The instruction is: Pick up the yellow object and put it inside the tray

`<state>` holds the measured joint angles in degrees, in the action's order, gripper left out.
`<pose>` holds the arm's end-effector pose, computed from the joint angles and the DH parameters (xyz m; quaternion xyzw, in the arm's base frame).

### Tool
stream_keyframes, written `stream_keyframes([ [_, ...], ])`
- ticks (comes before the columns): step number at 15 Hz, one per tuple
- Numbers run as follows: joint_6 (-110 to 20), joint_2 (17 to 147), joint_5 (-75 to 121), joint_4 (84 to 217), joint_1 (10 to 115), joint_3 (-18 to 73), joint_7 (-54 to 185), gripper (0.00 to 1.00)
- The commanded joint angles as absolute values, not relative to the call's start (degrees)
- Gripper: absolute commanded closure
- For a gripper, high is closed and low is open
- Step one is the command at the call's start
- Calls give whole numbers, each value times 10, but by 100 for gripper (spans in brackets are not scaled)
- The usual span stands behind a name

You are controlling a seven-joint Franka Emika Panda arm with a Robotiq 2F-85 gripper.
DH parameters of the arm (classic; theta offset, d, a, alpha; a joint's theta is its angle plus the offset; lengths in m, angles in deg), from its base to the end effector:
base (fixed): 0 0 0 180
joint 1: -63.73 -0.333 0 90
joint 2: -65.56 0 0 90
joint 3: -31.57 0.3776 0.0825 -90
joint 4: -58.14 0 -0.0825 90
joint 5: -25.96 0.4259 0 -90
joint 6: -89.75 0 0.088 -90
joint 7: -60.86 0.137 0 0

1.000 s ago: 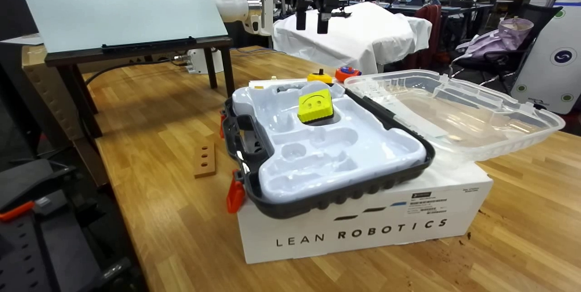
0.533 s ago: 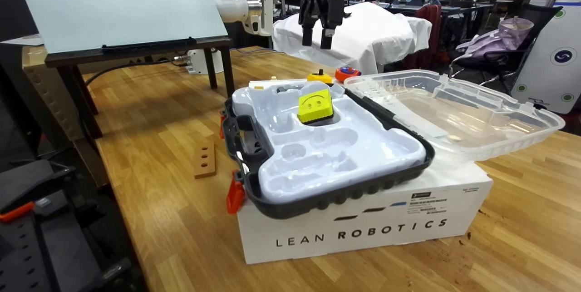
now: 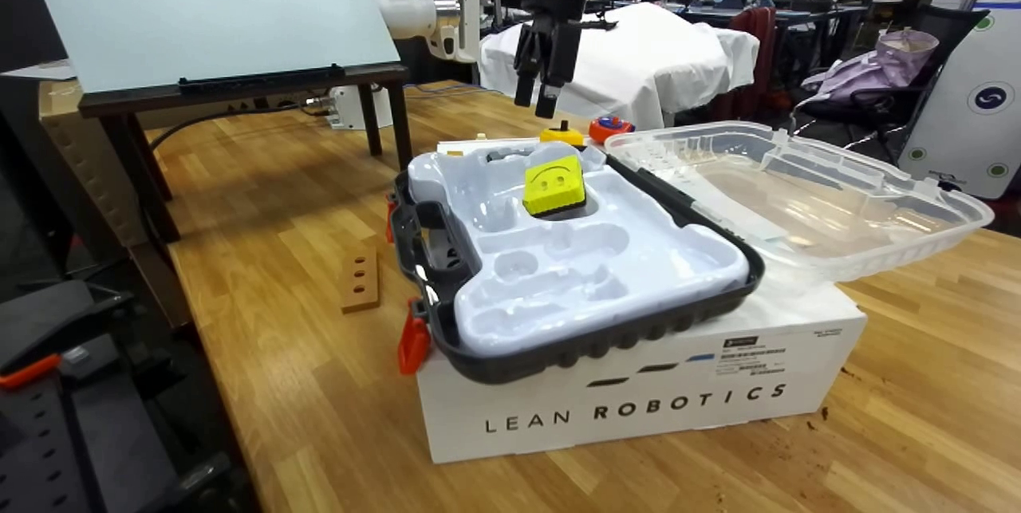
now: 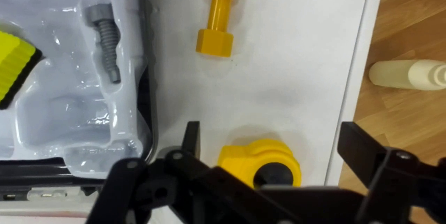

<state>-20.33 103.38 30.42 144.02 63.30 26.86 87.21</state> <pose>0.7494 -0.0391 0.2603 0.9546 -0.2738 -0.1168 0.0139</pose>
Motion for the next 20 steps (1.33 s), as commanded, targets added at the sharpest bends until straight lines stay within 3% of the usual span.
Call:
stream_keyframes([
  [1, -202, 1037, 311, 1437, 631, 266, 873, 0],
  [20, -210, 1110, 328, 1357, 637, 254, 943, 0],
])
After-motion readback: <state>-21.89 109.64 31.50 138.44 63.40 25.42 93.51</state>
